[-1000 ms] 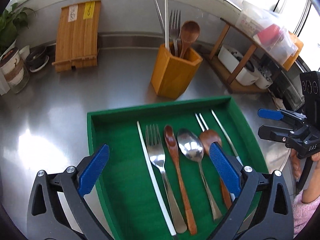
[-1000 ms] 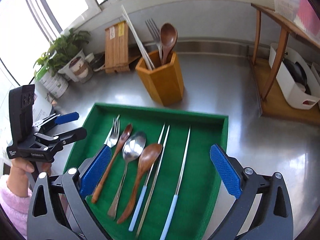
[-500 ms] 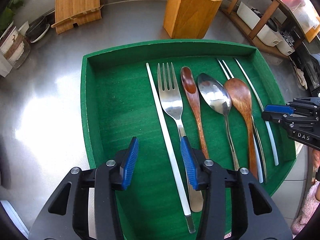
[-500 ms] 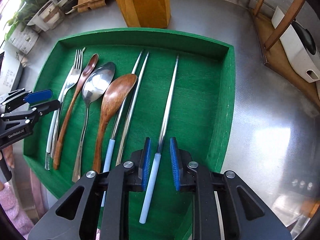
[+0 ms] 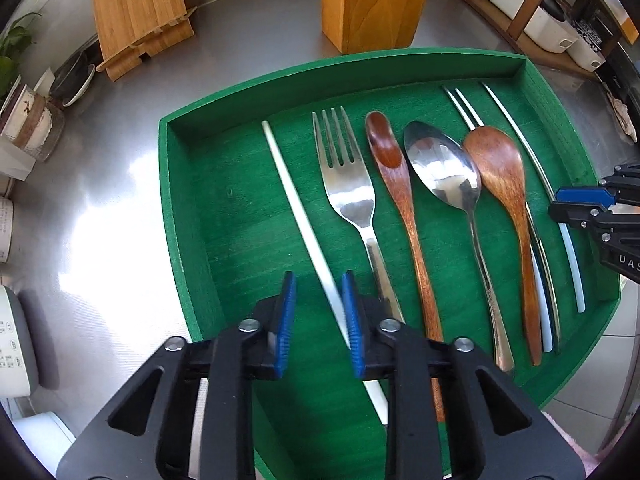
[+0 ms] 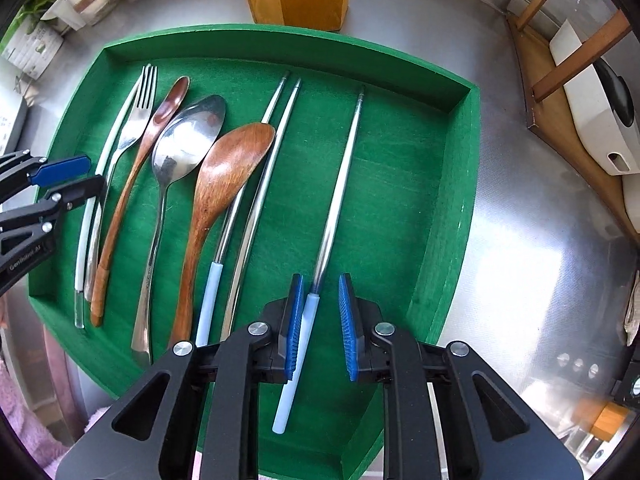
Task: Organize utensils
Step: 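Grasp the other white chopstick with the left tool while the right tool grasps a blue-handled chopstick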
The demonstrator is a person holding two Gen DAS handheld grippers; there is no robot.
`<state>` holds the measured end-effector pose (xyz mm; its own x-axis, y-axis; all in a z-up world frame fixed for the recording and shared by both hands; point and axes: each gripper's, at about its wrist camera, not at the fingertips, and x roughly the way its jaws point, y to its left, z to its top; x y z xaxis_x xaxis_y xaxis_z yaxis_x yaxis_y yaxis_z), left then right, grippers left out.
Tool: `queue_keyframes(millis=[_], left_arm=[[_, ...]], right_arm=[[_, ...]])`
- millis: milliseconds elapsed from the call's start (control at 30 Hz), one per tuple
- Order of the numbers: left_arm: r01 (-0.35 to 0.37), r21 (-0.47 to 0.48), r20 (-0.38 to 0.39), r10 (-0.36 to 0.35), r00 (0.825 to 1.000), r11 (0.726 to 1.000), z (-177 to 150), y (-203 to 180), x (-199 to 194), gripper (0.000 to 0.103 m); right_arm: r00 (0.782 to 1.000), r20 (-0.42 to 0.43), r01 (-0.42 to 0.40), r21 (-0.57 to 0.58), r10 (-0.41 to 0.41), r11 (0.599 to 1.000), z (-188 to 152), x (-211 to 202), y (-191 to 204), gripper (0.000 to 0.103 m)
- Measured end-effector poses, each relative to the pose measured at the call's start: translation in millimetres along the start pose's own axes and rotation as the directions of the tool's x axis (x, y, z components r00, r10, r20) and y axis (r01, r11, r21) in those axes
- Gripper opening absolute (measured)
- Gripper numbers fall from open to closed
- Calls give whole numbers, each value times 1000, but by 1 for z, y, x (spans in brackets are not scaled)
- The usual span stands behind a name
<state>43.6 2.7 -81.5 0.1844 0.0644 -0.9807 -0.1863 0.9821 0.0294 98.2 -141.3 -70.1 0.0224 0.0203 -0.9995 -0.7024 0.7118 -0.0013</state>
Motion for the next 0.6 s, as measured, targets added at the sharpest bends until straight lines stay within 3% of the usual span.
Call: queue_keyframes(millis=[233, 600], left_arm=[[55, -3, -18, -55, 998, 999, 5, 14, 1, 4], [117, -30, 50, -115, 992, 993, -7, 31, -22, 4]], right_arm=[[999, -28, 25, -37, -26, 999, 5, -1, 11, 6], [998, 54, -10, -10, 10, 1000, -1, -31, -3, 6]])
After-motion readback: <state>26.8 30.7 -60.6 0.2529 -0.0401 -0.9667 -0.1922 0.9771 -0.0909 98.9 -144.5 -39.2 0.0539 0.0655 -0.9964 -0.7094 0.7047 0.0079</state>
